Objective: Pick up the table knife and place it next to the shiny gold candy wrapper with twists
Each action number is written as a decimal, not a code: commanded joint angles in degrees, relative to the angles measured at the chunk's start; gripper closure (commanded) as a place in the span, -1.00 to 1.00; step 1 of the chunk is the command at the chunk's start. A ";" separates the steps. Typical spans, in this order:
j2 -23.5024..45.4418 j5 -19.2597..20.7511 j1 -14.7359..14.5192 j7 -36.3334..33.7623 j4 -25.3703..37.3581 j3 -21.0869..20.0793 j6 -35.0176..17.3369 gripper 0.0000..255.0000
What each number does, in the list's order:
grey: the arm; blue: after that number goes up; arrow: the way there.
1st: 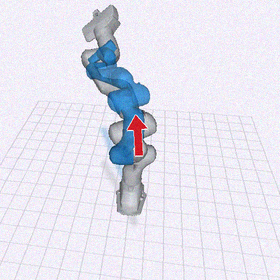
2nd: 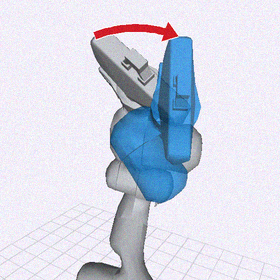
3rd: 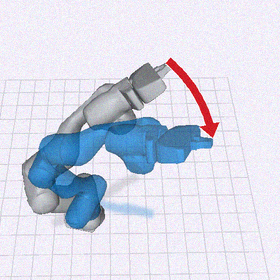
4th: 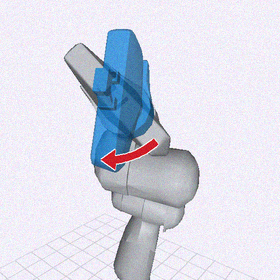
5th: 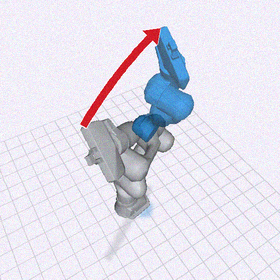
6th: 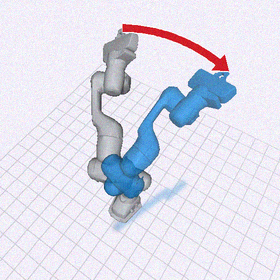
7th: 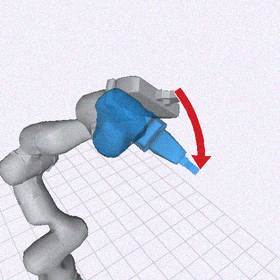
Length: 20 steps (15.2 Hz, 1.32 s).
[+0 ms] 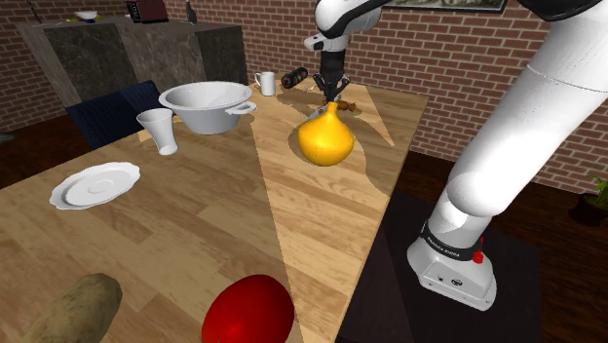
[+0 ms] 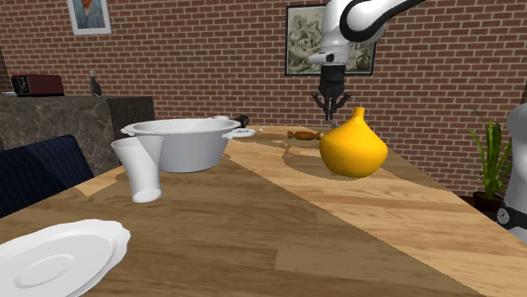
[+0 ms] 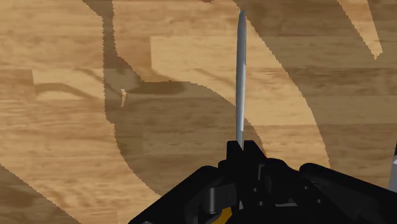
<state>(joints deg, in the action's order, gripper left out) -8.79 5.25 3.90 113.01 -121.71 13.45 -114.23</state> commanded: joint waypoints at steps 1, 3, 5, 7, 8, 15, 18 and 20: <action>-0.15 0.30 1.29 2.90 -0.50 1.69 -0.49 1.00; -0.15 0.51 2.51 5.69 -0.45 3.37 -0.63 1.00; 0.09 0.62 3.73 8.54 -0.13 5.05 -0.76 1.00; 0.58 0.62 4.93 11.45 0.44 6.75 -0.86 1.00; 0.92 0.57 5.52 12.93 0.82 7.61 -0.90 1.00; 3.51 -0.26 8.09 19.53 2.04 11.33 -2.52 1.00; 4.25 -0.50 8.13 19.66 0.43 11.47 -4.82 1.00; 4.80 -0.70 8.16 19.78 -0.59 11.55 -6.36 1.00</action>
<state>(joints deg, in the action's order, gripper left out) -4.43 4.73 12.03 132.64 -122.04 24.93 -119.89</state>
